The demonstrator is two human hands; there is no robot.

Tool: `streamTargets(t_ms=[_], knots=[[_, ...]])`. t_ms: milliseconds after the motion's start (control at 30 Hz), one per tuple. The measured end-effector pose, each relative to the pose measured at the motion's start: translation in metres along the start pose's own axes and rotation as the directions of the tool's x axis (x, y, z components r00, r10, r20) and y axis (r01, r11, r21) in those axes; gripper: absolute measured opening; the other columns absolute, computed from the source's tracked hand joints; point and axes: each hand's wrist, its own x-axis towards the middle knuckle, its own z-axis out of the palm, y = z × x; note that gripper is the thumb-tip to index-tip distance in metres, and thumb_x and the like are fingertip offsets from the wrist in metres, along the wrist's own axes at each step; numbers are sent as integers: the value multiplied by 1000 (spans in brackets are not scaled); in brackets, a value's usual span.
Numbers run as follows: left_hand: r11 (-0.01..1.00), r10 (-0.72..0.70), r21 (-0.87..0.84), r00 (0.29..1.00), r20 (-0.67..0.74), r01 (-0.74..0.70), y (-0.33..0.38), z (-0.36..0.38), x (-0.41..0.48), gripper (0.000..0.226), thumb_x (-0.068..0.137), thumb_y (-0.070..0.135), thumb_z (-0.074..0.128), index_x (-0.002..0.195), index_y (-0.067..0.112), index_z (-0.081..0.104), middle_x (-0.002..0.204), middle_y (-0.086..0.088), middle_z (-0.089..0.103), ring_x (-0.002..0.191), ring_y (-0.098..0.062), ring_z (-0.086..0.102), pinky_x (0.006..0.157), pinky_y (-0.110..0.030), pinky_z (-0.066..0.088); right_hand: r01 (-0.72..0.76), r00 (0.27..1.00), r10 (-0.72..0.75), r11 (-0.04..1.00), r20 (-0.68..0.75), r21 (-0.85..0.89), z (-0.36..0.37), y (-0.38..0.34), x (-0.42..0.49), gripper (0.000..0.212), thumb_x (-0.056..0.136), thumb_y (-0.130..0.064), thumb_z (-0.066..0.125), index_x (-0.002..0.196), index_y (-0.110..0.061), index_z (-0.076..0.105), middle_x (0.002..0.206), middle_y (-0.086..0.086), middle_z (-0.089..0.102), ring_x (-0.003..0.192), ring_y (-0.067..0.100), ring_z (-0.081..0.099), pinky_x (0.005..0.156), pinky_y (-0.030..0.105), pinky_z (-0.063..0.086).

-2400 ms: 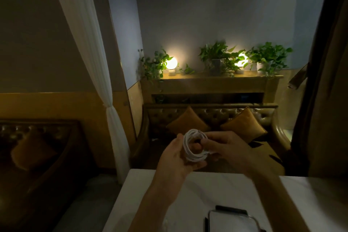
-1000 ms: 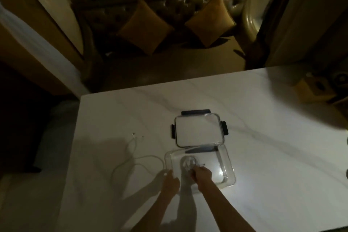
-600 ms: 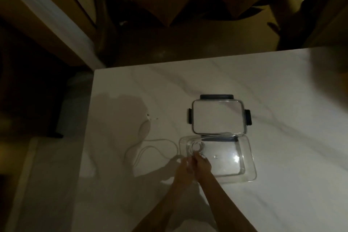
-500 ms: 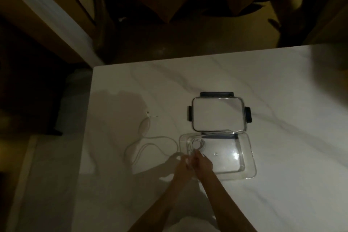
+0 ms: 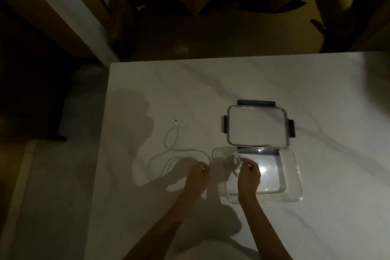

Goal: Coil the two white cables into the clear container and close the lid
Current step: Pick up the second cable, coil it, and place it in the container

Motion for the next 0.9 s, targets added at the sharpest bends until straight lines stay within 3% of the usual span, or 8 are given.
streamTargets(t_ms=[100,200,367,500,667,767,833,900], knots=[[980,149,156,972,-182,-121,-2,-67,32,21,94,11,43,91,1,61,94,-20,67,88,-32,62,78,-40,46,265,923,-210,954,321,-138,56,-30,-10,17,93,-11,51,94,-21,64,88,-1,63,80,16,58,76,31,47],[952,196,274,959,-202,-137,-4,-120,76,22,93,5,41,104,3,59,107,-18,64,100,-32,60,87,-42,46,420,845,-206,826,494,-376,130,-46,-5,19,94,-19,50,101,-11,66,94,5,67,83,18,59,74,26,41],[786,330,541,943,41,-299,-11,-142,147,51,90,5,47,140,15,39,149,-12,37,137,-31,34,112,-42,31,496,845,-174,606,505,-622,211,-35,-4,34,95,-31,48,116,-5,56,114,14,63,104,31,62,85,36,48],[683,479,587,873,88,-434,-6,-141,168,29,88,26,55,115,21,64,128,-8,59,119,-28,54,98,-34,47,431,897,-185,572,402,-698,238,-23,2,29,94,-32,45,106,-10,60,106,12,66,98,31,65,79,36,51],[481,378,811,914,150,-332,-19,-146,178,35,94,9,41,129,7,46,137,-15,45,128,-34,41,100,-42,39,506,863,-272,456,426,-732,246,-14,10,31,95,-36,43,95,-16,68,94,6,71,84,24,68,71,34,57],[515,410,763,894,182,-391,-18,-164,156,45,88,9,47,133,7,41,132,-16,51,124,-34,46,102,-41,37,733,667,-363,476,651,-486,234,-25,14,18,93,-28,54,102,-20,67,98,2,72,86,20,67,74,25,49],[723,350,573,920,178,-386,-6,-182,132,40,91,14,44,131,6,43,129,-16,54,118,-33,51,99,-41,41,846,486,-469,464,737,-263,221,-51,11,16,89,-23,63,103,-21,71,98,2,74,89,19,66,78,18,45],[915,240,282,951,196,-289,16,-205,101,31,97,27,41,117,6,53,105,-15,63,92,-28,61,80,-37,49,945,260,-588,319,766,-76,205,-84,3,15,88,-29,62,99,-24,72,93,1,74,89,15,60,80,19,44]])
